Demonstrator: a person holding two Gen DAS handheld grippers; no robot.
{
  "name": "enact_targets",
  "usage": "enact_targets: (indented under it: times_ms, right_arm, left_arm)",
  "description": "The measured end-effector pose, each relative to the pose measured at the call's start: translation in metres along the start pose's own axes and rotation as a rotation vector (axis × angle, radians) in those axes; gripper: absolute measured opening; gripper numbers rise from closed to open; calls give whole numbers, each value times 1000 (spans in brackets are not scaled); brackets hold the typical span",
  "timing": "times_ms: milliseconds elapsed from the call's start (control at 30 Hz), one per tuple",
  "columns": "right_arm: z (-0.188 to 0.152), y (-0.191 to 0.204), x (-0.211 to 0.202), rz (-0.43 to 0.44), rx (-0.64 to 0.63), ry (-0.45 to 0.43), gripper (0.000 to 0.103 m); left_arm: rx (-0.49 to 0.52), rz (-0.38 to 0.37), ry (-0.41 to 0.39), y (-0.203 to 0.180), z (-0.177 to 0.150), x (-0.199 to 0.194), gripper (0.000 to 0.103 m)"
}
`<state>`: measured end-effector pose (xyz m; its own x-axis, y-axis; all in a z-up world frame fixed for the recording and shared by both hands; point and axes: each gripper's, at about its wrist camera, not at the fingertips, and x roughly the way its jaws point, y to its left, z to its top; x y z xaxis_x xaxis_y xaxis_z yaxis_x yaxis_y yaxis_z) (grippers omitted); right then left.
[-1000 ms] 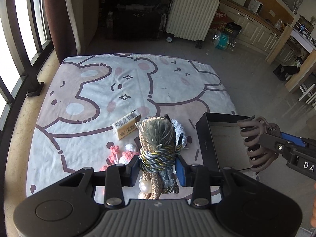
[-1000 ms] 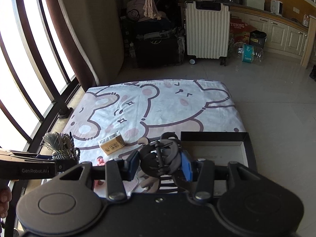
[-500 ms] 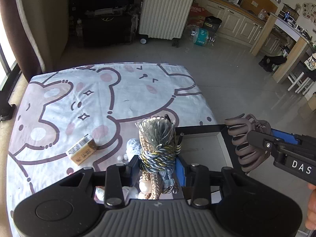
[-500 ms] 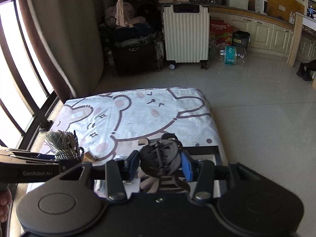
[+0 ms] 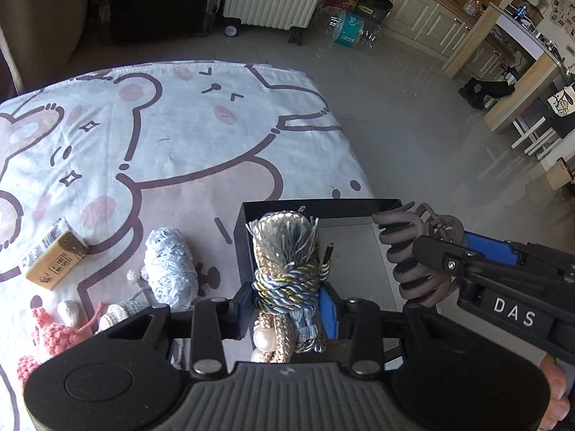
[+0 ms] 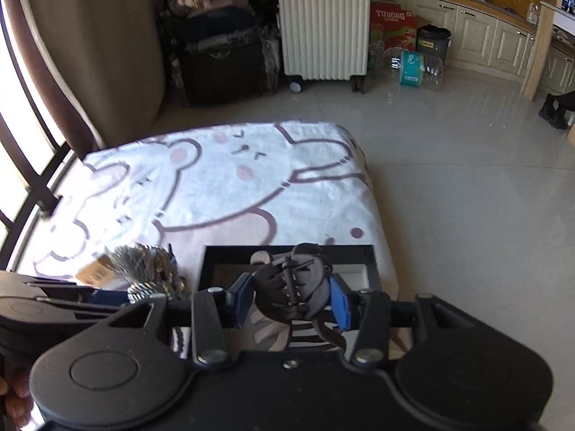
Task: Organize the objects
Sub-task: 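Carry the tassel and claw clip with both tools over the black box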
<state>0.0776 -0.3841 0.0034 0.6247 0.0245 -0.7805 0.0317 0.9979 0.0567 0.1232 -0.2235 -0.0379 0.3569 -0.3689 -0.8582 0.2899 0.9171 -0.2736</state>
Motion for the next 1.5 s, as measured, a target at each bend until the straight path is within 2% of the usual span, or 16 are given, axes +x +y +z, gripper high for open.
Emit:
enact_targets:
  times_ms: [200, 300, 400, 633, 800, 1133, 1367, 1500]
  right_arm:
    - [-18, -20, 29, -4, 60, 43, 46]
    - [-31, -24, 43, -9, 44, 83, 46]
    - [-40, -27, 53, -16, 32, 107, 46]
    - [-54, -30, 66, -25, 37, 138, 46]
    - [-66, -30, 74, -83, 13, 167, 47]
    - [-72, -37, 71, -58, 88, 195, 47]
    - [-67, -47, 55, -48, 151, 167, 46]
    - [-65, -55, 49, -34, 203, 158, 42]
  left_arm:
    - [1, -34, 41, -10, -2, 30, 40]
    - [7, -31, 54, -11, -3, 39, 40]
    - [-2, -26, 53, -8, -2, 41, 40]
    - [-50, -81, 57, -11, -2, 42, 40]
    - [-62, -92, 69, -17, -5, 45, 40]
    - [-103, -97, 88, -20, -12, 55, 40]
    - [-96, -95, 86, -28, -15, 60, 40]
    - [-81, -87, 93, -34, -19, 64, 40]
